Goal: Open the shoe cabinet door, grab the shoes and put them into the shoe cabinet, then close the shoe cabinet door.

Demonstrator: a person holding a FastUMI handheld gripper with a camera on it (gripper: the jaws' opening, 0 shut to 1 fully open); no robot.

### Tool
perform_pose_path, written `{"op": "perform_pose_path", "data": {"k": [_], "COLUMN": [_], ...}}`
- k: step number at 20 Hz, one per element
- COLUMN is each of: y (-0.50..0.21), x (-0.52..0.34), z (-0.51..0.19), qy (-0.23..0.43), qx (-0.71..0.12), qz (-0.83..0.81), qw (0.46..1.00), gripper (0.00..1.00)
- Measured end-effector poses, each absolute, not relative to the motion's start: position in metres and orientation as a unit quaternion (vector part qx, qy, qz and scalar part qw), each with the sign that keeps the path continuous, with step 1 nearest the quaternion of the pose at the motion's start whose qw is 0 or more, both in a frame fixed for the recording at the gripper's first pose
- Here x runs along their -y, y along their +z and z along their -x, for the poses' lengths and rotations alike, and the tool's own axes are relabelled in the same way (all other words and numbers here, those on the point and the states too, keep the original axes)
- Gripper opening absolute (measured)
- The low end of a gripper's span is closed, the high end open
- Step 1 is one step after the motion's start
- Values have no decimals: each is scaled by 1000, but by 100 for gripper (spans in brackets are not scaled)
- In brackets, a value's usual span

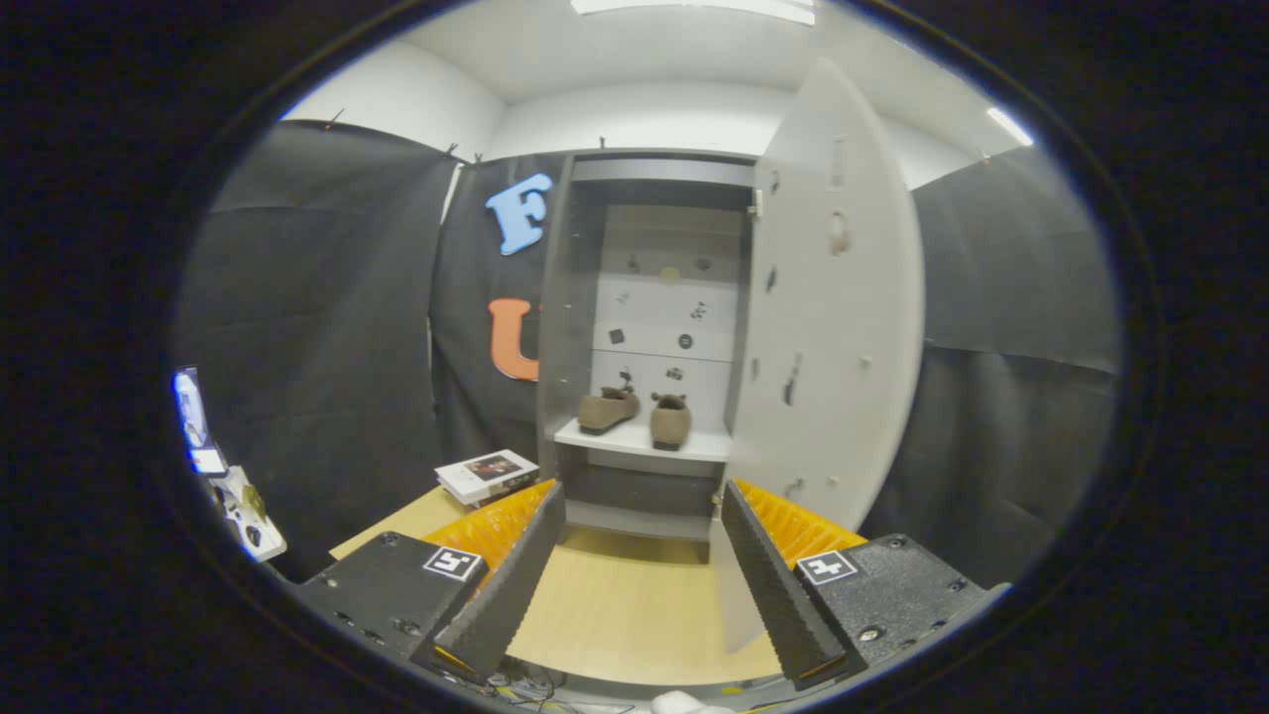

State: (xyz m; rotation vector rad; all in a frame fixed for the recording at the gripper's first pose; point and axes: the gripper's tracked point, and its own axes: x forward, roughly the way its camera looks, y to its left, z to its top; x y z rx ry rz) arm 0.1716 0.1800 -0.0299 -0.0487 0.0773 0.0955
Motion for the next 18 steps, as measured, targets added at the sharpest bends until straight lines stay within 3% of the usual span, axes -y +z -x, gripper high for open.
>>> {"op": "perform_pose_path", "data": {"k": [8, 12, 18], "y": [-29, -20, -9], "x": [-8, 36, 16], "z": [-156, -205, -246], "qy": [-58, -39, 21], "qx": [-39, -39, -39], "qz": [-27, -26, -18], "qw": [997, 998, 999], "gripper": [100, 100, 100]}}
